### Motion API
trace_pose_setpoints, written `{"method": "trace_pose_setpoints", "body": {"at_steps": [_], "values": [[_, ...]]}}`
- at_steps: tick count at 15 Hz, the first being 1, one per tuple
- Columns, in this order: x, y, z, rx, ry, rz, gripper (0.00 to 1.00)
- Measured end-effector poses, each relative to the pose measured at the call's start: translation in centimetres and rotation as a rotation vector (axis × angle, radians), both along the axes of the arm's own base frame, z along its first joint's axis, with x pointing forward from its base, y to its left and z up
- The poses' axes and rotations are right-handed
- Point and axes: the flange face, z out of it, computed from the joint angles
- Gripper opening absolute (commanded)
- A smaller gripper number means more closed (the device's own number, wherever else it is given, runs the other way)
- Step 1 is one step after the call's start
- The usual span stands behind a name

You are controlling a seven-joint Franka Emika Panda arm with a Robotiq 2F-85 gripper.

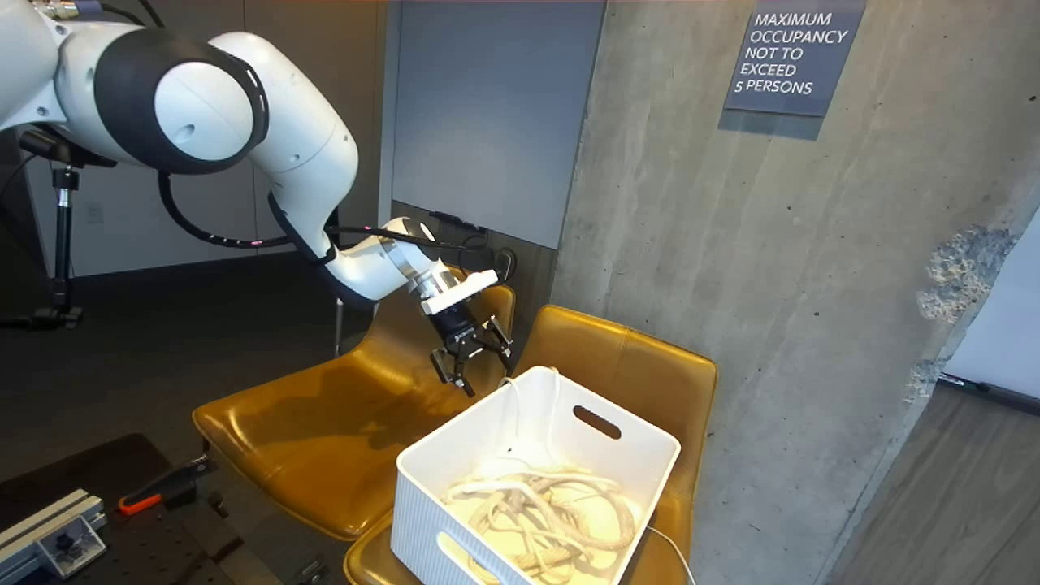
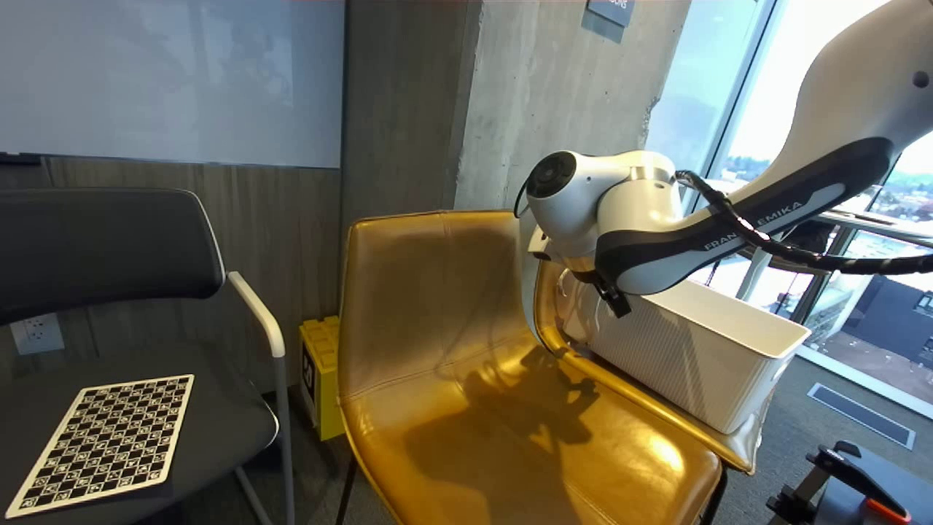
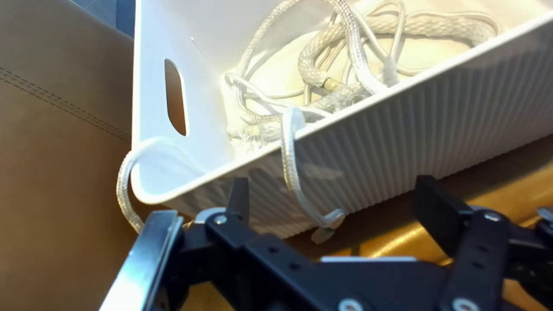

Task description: Put the ropes inside the white basket

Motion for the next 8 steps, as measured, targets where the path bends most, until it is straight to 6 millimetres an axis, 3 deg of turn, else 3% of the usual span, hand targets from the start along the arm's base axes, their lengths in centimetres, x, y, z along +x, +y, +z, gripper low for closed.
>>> {"method": "trace_pose_setpoints", "body": {"at_steps": [8], "values": [[0.33, -1.06, -0.52, -0.006, 0.006, -0.011, 0.08]]}}
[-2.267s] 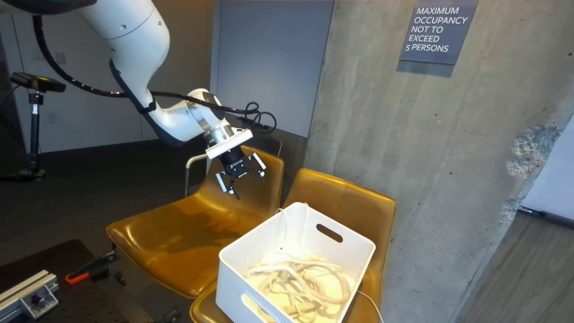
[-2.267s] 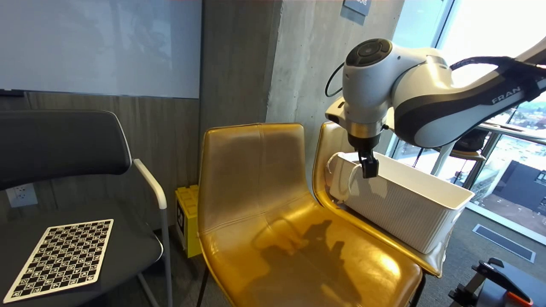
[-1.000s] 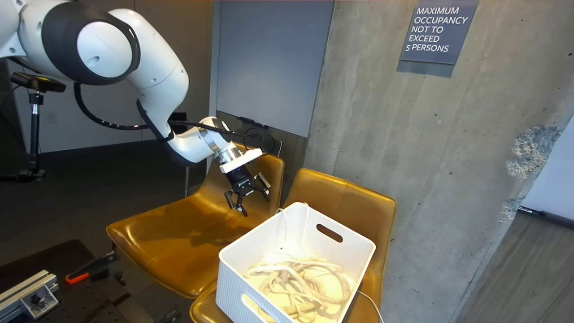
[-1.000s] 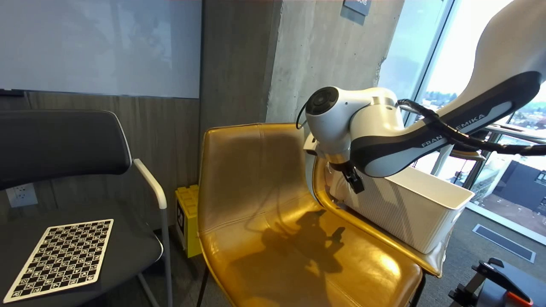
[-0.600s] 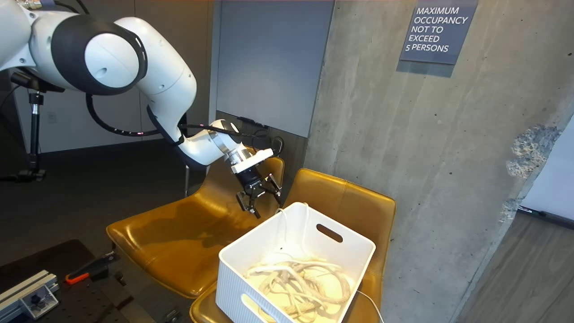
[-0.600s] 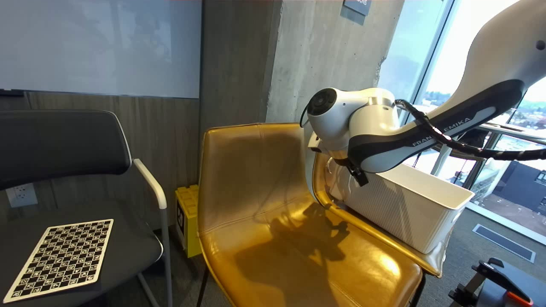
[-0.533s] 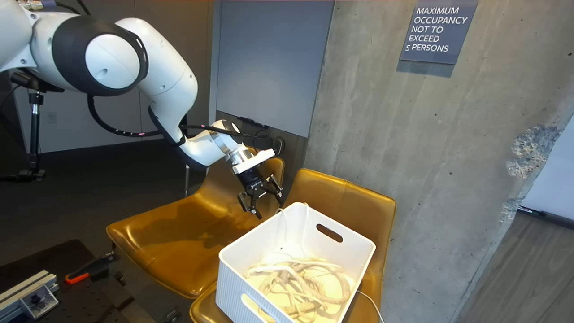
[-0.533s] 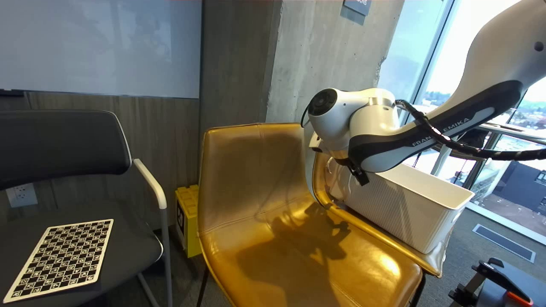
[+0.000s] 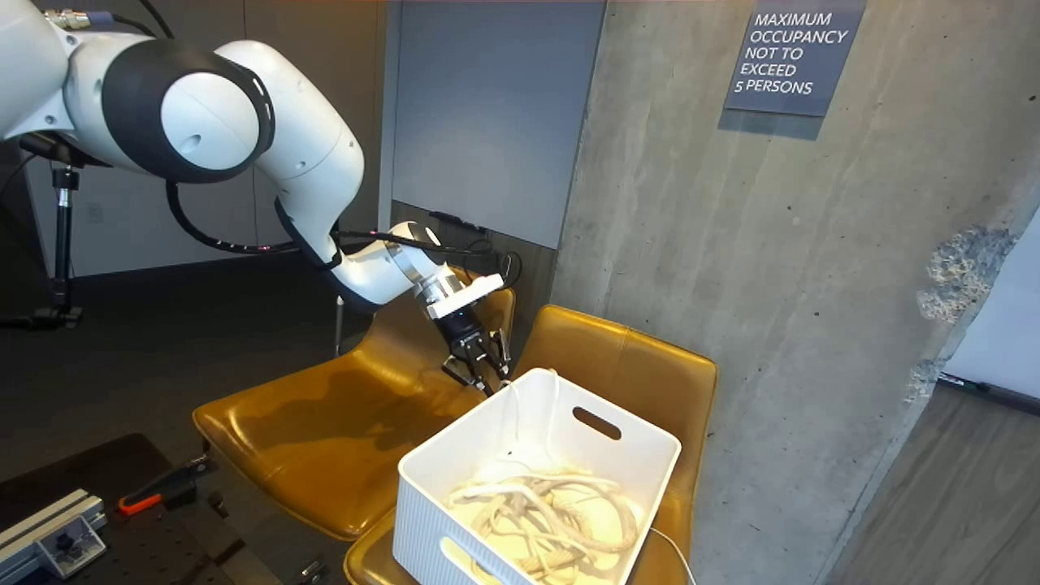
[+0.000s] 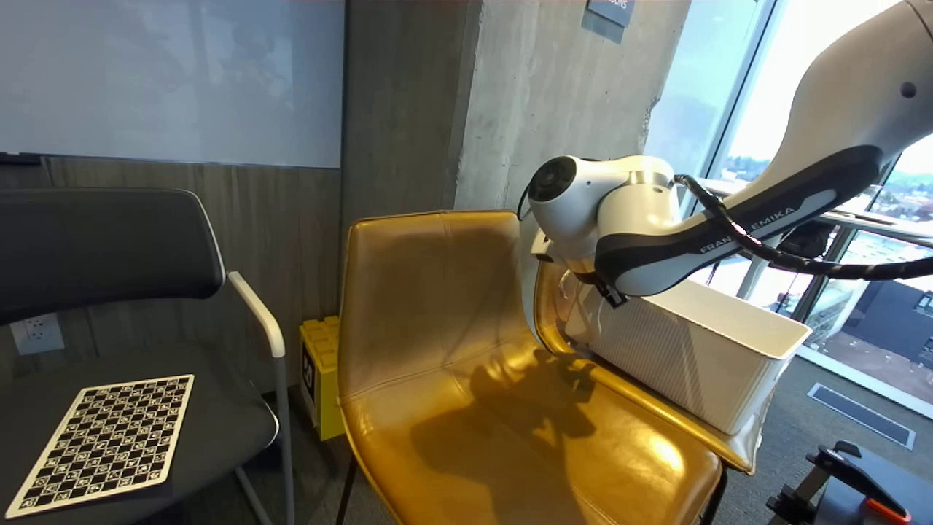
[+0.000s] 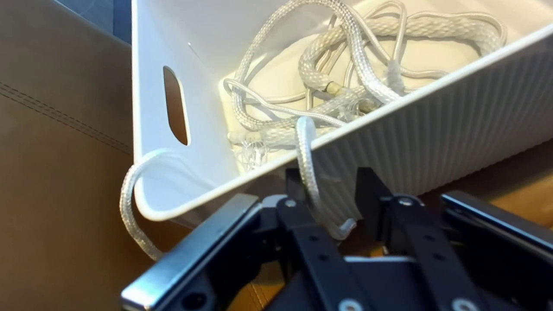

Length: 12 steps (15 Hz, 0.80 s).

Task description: Put the ropes inside the white basket

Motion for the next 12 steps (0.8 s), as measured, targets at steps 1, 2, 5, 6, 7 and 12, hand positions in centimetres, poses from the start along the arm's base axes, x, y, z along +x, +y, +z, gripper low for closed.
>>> {"method": "trace_pose_setpoints", "body": {"at_steps": [1, 2, 5, 6, 7, 12], "values": [[0.0, 0.0, -0.1, 0.000, 0.001, 0.000, 0.00], [0.0, 0.0, -0.1, 0.000, 0.001, 0.000, 0.00], [0.2, 0.1, 0.3, 0.001, -0.007, 0.001, 0.01], [0.4, 0.2, 0.6, 0.003, -0.014, 0.001, 0.01], [0.6, 0.2, 1.0, 0.004, -0.023, 0.001, 0.01], [2.2, -1.9, 6.7, 0.020, -0.126, -0.047, 0.01]]}}
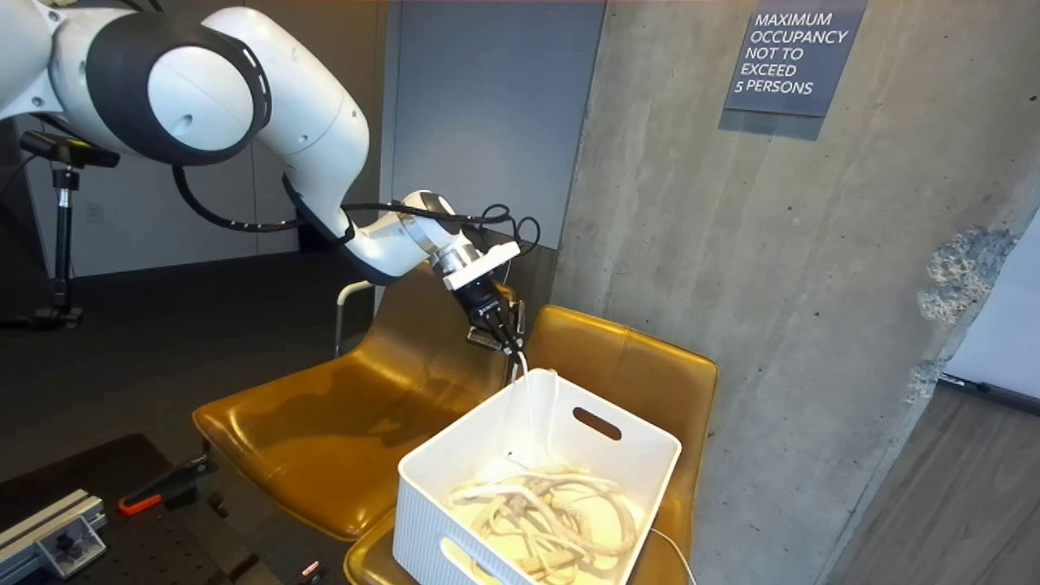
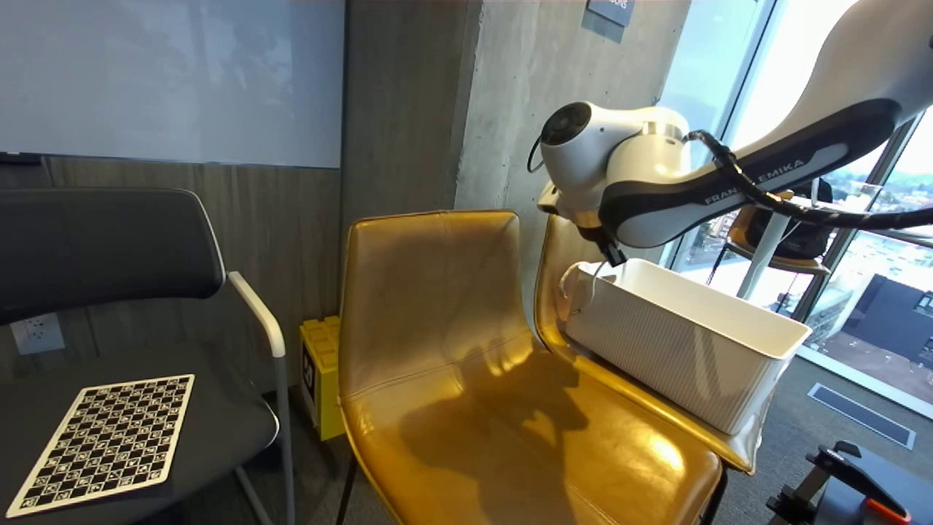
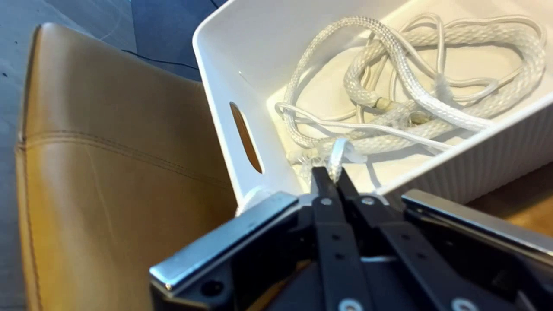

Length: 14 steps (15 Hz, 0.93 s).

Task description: Put the ropes inside the white basket

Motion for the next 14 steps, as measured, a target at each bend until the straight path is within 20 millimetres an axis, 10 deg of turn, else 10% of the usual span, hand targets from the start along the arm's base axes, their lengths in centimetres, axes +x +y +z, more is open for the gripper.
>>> {"method": "trace_pose_setpoints", "body": {"at_steps": [6, 10, 14], "values": [[-1.9, -13.0, 6.1, 0.041, -0.067, -0.227, 0.01], [-6.6, -18.1, 2.0, 0.098, 0.006, -0.369, 0.35], [-10.7, -15.8, -4.5, 0.188, 0.058, -0.452, 0.65]]}}
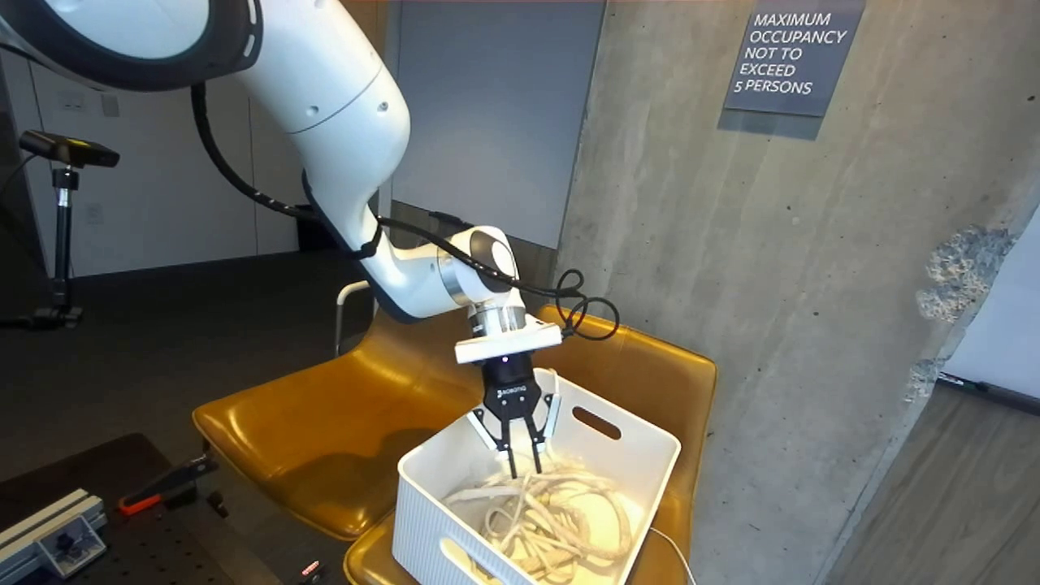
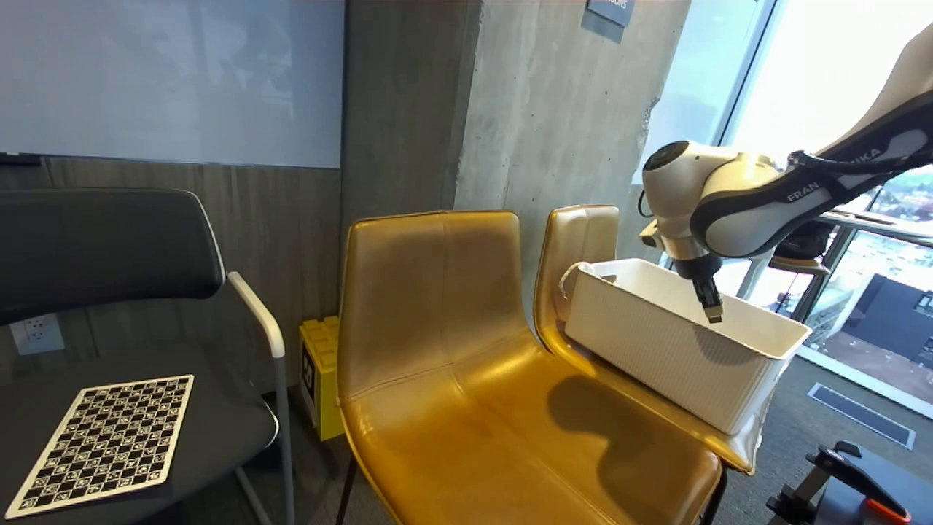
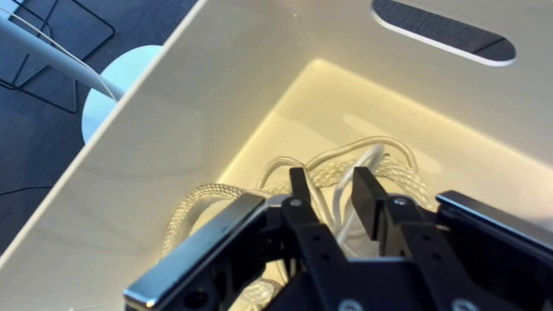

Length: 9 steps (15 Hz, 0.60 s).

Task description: Put the ropes inside the white basket

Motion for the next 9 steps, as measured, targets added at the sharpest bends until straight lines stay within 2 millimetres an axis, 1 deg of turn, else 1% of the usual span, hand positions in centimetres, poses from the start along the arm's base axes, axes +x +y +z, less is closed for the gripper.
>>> {"method": "trace_pose_setpoints", "body": {"at_steps": [1, 2, 3, 4, 5, 6, 9], "values": [[-0.5, 1.1, -0.9, 0.035, -0.016, -0.024, 0.71], [-0.6, 2.2, -1.2, 0.070, -0.041, -0.047, 0.79], [-0.5, 3.0, -0.8, 0.097, -0.071, -0.068, 0.86], [-0.1, 3.5, 0.2, 0.124, -0.110, -0.089, 0.94], [0.3, 3.8, 1.4, 0.147, -0.151, -0.109, 0.98], [0.8, 4.1, 2.9, 0.171, -0.196, -0.129, 1.00], [2.1, 5.3, 7.5, 0.239, -0.339, -0.177, 1.00]]}}
